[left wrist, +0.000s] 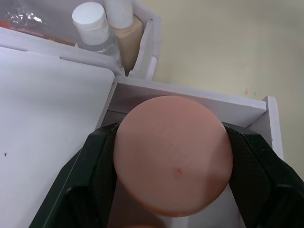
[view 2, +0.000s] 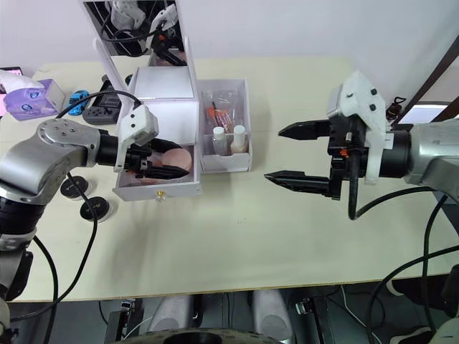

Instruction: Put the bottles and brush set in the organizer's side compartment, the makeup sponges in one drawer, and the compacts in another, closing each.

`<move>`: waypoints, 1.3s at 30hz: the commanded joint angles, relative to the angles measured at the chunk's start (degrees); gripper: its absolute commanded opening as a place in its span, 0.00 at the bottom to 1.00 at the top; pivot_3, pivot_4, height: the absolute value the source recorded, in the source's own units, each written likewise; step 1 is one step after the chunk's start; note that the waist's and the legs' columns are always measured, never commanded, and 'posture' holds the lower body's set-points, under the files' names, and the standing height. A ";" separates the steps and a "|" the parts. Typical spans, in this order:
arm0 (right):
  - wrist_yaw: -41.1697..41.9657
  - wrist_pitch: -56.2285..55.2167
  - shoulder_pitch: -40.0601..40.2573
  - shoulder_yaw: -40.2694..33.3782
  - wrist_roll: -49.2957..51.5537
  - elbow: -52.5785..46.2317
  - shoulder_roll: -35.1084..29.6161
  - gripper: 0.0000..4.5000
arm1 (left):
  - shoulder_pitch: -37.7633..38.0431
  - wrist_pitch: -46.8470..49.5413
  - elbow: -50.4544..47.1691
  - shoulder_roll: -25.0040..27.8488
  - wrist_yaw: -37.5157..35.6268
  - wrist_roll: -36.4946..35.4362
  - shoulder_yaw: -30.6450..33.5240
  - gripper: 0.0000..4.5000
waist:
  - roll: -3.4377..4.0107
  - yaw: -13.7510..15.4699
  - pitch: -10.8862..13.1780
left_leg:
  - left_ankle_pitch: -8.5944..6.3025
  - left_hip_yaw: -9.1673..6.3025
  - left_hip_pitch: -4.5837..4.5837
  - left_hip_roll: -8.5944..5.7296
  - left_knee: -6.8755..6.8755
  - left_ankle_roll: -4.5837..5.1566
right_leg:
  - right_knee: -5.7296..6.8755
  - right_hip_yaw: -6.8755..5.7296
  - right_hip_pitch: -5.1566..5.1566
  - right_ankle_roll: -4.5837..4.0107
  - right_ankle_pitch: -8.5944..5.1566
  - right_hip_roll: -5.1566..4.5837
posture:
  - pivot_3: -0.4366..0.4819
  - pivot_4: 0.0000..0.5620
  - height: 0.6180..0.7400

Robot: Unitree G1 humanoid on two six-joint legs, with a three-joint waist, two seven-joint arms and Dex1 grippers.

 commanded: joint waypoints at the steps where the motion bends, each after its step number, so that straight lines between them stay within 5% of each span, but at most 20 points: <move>1: -0.15 -1.80 -2.20 0.41 0.31 0.57 -0.78 1.00 | -0.12 1.59 -1.39 0.32 -0.33 -0.73 2.79 0.99 | 0.00 0.06 0.00 | 0.00 0.00 0.01 0.00 0.00 0.00 | 0.02 0.00 0.00 0.00 0.00 0.00 | 0.48 0.27 1.00; 12: 4.23 -5.56 -5.30 4.81 -1.82 5.37 -1.32 1.00 | -1.50 11.86 -4.20 2.84 1.61 -10.84 17.80 0.99 | -0.01 -0.25 0.01 | 0.00 -0.02 0.03 0.01 0.02 0.00 | 0.07 0.00 0.02 0.09 0.04 0.00 | 0.48 0.27 1.00; 18: 9.68 -10.31 -8.44 8.94 -5.57 10.36 -0.73 1.00 | 6.60 11.22 -12.32 5.76 -3.98 -20.92 29.34 0.99 | 0.00 -0.37 0.01 | 0.00 0.01 0.06 0.01 -0.03 0.00 | 0.04 0.02 0.02 0.14 0.04 0.01 | 0.48 0.27 1.00; 21: 12.55 -12.91 -10.61 11.99 -8.07 13.07 0.17 1.00 | 16.27 13.73 -19.08 7.92 -5.42 -26.39 35.41 0.81 | 0.00 -0.38 0.01 | 0.00 0.06 0.07 0.03 -0.05 0.00 | 0.01 0.05 0.00 0.09 0.01 0.00 | 0.48 0.27 1.00; 28: 15.94 -15.68 -15.53 17.12 -12.10 17.26 3.91 1.00 | 36.80 12.98 -25.38 6.36 -1.30 -27.07 43.86 0.01 | 0.02 0.12 0.01 | 0.01 0.05 0.14 0.06 0.01 0.00 | 0.11 0.04 0.02 -0.03 0.00 0.01 | 0.48 0.27 1.00; 33: 17.34 -16.16 -17.13 18.35 -13.92 18.64 4.96 1.00 | 46.92 9.87 -28.86 3.75 1.42 -24.97 44.19 0.01 | 0.02 -0.11 0.01 | 0.01 0.10 0.12 0.05 0.12 -0.01 | 0.07 0.04 0.06 -0.11 0.06 -0.04 | 0.48 0.27 1.00; 39: 18.35 -15.84 -17.83 18.36 -14.75 19.09 5.16 1.00 | 48.28 8.14 -29.15 0.66 9.62 -22.25 40.17 0.01 | 0.02 0.00 0.01 | 0.00 0.06 0.13 0.05 0.10 -0.01 | 0.10 0.03 0.05 -0.12 0.06 -0.01 | 0.48 0.27 1.00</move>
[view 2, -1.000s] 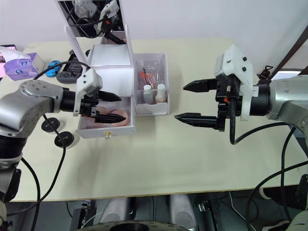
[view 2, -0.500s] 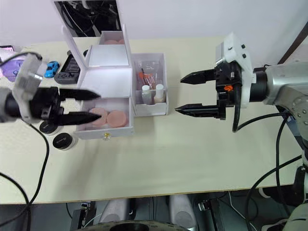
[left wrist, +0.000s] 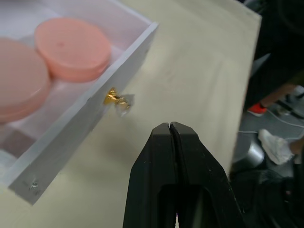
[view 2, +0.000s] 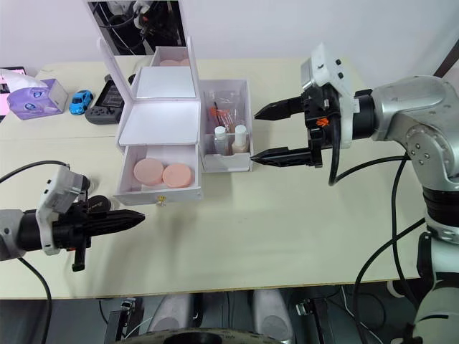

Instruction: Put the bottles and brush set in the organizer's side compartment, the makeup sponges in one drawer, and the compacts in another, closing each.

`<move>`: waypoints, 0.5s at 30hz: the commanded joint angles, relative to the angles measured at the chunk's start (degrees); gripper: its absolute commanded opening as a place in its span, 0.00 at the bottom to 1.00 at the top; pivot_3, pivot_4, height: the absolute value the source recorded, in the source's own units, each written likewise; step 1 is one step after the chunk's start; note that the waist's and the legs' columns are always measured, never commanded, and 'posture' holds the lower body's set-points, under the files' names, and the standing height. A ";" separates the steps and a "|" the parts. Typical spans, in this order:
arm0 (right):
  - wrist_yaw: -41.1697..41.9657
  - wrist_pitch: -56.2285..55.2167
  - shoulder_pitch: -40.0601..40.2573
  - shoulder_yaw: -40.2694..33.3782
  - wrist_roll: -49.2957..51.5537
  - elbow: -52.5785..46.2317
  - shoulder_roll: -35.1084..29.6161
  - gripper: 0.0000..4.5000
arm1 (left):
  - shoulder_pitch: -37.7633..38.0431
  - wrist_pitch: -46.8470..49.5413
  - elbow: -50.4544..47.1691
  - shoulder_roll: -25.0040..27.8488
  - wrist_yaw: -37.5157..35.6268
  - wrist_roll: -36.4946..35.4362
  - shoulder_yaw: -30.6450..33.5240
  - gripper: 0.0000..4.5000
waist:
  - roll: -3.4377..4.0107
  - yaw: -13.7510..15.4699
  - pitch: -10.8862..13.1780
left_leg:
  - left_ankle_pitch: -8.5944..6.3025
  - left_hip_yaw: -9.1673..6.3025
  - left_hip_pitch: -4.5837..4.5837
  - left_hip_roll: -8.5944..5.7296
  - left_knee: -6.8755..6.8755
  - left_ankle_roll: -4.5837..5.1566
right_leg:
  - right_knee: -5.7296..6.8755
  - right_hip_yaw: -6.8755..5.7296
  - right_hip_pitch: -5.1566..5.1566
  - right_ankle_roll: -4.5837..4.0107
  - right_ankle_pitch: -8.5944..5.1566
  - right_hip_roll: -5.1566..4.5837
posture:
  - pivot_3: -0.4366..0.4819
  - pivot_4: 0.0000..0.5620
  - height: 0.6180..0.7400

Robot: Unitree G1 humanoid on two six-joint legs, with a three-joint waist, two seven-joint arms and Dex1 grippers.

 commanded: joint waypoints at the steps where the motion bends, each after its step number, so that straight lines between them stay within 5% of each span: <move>1: 0.81 -0.26 -1.76 -1.31 -0.36 -0.59 -0.20 1.00 | -0.32 -3.08 -0.28 -0.84 3.52 2.60 -1.65 0.01 | -0.01 -0.08 -0.01 | 0.00 0.01 0.00 0.00 0.00 0.00 | 0.00 0.00 0.00 -0.01 0.01 0.00 | 0.48 0.27 1.00; 15: -0.43 1.66 -0.58 -3.13 -0.36 -2.94 -1.18 1.00 | -11.32 -7.12 10.71 -1.49 7.53 7.76 -9.04 0.01 | -0.01 -0.04 -0.01 | 0.00 0.01 -0.02 0.00 0.02 0.00 | -0.01 0.00 0.01 -0.02 0.03 0.02 | 0.48 0.27 1.00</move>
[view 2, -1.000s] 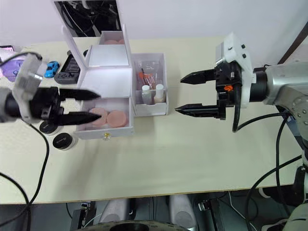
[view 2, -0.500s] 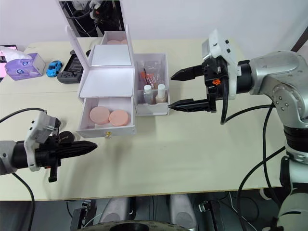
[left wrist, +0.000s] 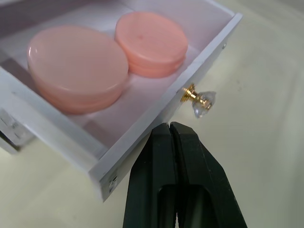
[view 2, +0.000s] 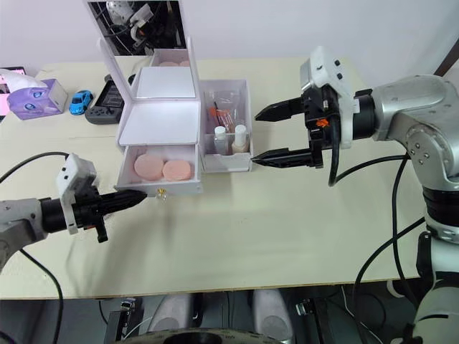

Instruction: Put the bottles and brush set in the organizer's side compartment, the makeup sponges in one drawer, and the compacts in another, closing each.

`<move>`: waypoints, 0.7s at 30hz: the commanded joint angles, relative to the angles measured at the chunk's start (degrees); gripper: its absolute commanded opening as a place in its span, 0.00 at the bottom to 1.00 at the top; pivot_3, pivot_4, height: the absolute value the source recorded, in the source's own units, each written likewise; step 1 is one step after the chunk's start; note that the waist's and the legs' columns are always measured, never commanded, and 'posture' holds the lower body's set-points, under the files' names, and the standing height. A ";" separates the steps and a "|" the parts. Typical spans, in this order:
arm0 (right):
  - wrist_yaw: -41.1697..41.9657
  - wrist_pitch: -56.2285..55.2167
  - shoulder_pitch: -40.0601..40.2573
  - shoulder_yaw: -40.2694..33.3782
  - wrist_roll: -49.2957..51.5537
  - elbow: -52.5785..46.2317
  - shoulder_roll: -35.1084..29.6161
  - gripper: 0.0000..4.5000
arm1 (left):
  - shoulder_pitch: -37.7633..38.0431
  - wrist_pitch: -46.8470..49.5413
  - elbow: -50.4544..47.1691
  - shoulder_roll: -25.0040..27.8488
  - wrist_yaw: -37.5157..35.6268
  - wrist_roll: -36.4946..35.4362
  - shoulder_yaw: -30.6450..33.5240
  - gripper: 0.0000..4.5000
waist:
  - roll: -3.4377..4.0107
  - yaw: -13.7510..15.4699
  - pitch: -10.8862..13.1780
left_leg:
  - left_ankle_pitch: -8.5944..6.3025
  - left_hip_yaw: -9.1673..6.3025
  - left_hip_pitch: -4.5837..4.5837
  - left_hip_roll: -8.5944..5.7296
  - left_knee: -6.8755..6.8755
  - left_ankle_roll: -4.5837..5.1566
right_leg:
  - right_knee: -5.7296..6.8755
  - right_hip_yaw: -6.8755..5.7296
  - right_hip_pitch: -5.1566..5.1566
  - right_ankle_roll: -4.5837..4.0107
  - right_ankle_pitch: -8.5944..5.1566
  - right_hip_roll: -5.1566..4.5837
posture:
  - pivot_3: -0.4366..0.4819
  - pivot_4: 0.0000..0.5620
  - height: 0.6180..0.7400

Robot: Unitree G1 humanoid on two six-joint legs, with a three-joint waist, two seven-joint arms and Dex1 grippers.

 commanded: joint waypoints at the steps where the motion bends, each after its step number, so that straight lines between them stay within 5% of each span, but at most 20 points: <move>1: -0.64 0.58 -0.35 -3.05 0.51 -1.90 -1.19 1.00 | -3.71 -1.60 2.81 0.69 -0.57 0.42 -0.38 0.01 | 0.00 -0.05 0.00 | 0.00 0.00 0.00 0.00 0.00 0.00 | 0.00 0.00 0.00 0.00 0.00 0.00 | 0.48 0.27 1.00; 21: -4.27 4.08 1.82 -6.93 1.76 -5.43 -3.03 1.00 | -20.44 -9.40 18.55 -1.97 0.22 12.96 -11.65 0.01 | 0.00 -0.11 0.00 | 0.00 0.00 0.00 0.00 -0.02 0.00 | 0.00 0.00 -0.01 0.06 0.03 0.02 | 0.48 0.27 1.00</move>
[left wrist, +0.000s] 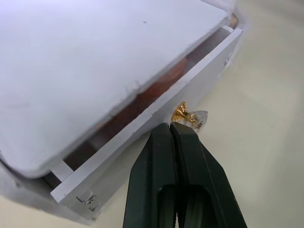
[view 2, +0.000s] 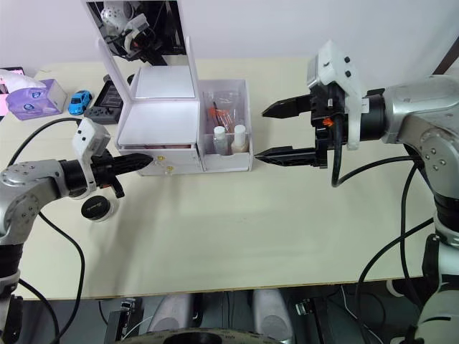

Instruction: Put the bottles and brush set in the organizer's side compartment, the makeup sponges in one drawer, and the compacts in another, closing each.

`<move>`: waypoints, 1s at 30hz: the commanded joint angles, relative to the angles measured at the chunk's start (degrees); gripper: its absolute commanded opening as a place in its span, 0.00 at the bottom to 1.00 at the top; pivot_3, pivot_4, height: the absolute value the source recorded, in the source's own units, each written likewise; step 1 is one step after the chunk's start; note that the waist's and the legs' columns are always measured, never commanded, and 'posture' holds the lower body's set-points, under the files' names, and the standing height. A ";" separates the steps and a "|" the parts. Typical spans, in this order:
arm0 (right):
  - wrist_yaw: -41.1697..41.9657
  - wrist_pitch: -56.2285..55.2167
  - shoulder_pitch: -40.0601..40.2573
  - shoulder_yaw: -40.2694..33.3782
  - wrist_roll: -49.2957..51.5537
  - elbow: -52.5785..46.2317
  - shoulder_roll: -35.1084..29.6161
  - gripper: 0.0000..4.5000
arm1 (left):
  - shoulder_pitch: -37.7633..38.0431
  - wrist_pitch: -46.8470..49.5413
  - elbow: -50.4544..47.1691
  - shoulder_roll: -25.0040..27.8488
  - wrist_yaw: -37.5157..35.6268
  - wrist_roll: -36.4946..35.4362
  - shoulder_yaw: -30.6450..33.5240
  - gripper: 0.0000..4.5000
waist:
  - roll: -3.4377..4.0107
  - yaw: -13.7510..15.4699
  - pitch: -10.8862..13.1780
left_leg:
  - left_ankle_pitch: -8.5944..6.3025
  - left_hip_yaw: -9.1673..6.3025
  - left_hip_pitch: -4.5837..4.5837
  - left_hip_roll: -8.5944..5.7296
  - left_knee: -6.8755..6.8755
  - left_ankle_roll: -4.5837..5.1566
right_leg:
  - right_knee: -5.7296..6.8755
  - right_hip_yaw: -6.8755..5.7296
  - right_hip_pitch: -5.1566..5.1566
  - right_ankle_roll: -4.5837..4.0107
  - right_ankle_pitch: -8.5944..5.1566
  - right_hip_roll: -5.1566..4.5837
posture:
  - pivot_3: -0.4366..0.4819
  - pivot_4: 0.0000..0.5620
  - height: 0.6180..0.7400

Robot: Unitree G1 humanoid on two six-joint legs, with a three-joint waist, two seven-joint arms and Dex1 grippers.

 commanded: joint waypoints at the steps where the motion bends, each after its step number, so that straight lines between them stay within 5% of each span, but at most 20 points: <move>1: -0.57 -0.20 0.28 -3.09 0.68 -1.59 -1.38 1.00 | -1.83 -2.05 0.87 -0.26 0.08 1.89 -0.34 0.01 | 0.00 -0.03 0.00 | 0.00 0.00 0.00 0.00 -0.01 0.00 | 0.00 0.00 0.00 0.00 0.00 0.00 | 0.48 0.27 1.00; 17: -0.21 3.51 3.51 -7.07 5.99 -3.66 -3.60 1.00 | 0.38 -0.10 -1.87 0.77 -4.03 -0.84 2.08 0.01 | 0.00 -0.04 0.00 | 0.00 0.00 0.00 0.00 0.01 0.00 | 0.01 0.00 0.00 0.01 0.01 0.00 | 0.48 0.27 1.00; 23: 2.80 -0.22 14.78 -12.26 3.56 -1.05 -7.90 1.00 | 7.10 -1.69 -2.48 5.80 -10.59 -4.11 9.84 0.01 | -0.04 0.01 -0.01 | 0.00 0.03 -0.01 0.01 -0.11 0.00 | -0.11 0.00 -0.02 0.02 -0.02 -0.02 | 0.48 0.27 1.00; 30: 2.66 -8.29 31.61 -21.75 0.84 0.03 -4.55 1.00 | 11.80 -7.59 8.64 9.10 -17.00 -4.80 22.42 0.01 | -0.02 0.03 -0.03 | 0.00 0.05 0.04 0.01 -0.05 0.00 | -0.03 0.00 0.00 0.00 -0.02 -0.02 | 0.48 0.27 1.00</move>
